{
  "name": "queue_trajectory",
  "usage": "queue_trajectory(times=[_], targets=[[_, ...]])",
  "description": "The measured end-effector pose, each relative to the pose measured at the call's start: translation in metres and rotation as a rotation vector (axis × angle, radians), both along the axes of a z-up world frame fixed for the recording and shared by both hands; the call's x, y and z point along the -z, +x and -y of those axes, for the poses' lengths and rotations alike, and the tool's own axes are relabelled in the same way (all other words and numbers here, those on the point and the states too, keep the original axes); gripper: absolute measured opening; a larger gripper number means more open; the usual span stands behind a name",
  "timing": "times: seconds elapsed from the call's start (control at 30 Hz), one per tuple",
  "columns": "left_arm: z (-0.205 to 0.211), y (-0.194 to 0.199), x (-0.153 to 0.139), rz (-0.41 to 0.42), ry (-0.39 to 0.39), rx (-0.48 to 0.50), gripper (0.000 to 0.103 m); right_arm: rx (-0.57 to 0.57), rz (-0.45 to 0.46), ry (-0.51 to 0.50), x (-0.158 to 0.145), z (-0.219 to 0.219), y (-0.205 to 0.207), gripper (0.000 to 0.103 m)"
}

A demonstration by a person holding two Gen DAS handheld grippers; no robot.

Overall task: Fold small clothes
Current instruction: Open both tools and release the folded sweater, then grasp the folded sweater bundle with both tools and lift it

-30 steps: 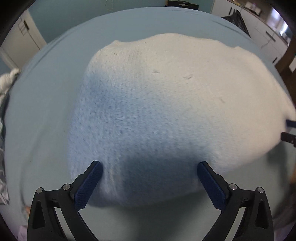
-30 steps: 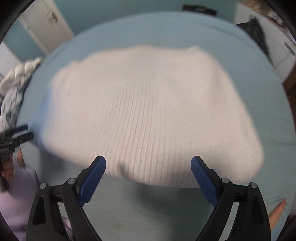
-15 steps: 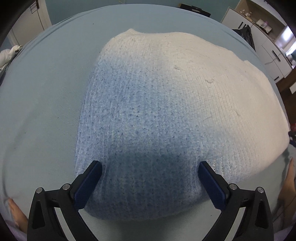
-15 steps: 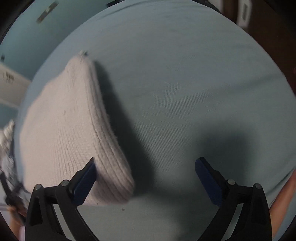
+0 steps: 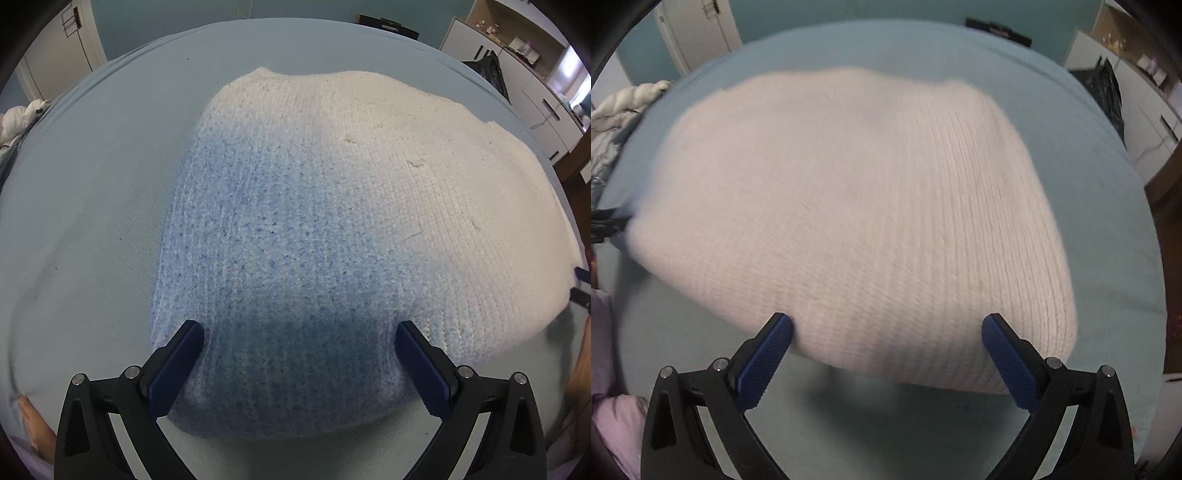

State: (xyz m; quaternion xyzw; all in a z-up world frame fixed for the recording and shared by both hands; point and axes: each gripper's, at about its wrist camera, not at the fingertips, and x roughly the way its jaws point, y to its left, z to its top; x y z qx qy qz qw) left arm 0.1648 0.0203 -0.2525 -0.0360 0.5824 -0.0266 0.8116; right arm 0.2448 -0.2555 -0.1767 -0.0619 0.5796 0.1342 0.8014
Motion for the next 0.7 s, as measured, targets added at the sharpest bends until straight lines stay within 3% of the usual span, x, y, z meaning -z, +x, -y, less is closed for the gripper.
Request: queue_trajectory(times=[0.07,0.2,0.33,0.43,0.53,0.6,0.7], targets=[[0.003,-0.004,0.002,0.013,0.001,0.002,0.103,0.027,0.000,0.079,-0.001,0.022,0.008,0.101],[0.005,-0.007,-0.003,0.007,0.005,0.000,0.103,0.187,0.008,-0.049,-0.016,0.066,0.018,0.101],[0.003,-0.021,-0.033,-0.015,0.044,-0.013,0.102,0.303,-0.051,0.064,-0.019,0.109,0.028,0.101],[-0.004,-0.039,-0.049,-0.063,-0.044,-0.031,0.103,0.355,-0.146,0.172,-0.006,0.123,0.031,0.101],[-0.014,-0.049,-0.049,-0.164,-0.161,-0.086,0.103,0.385,-0.224,0.266,0.008,0.143,0.019,0.101],[-0.021,-0.049,-0.040,-0.207,-0.324,-0.124,0.103,0.417,-0.270,0.321,0.017,0.153,0.016,0.101],[-0.037,-0.047,-0.023,-0.267,-0.496,-0.229,0.103,0.516,-0.353,0.461,0.028,0.170,0.020,0.101]])
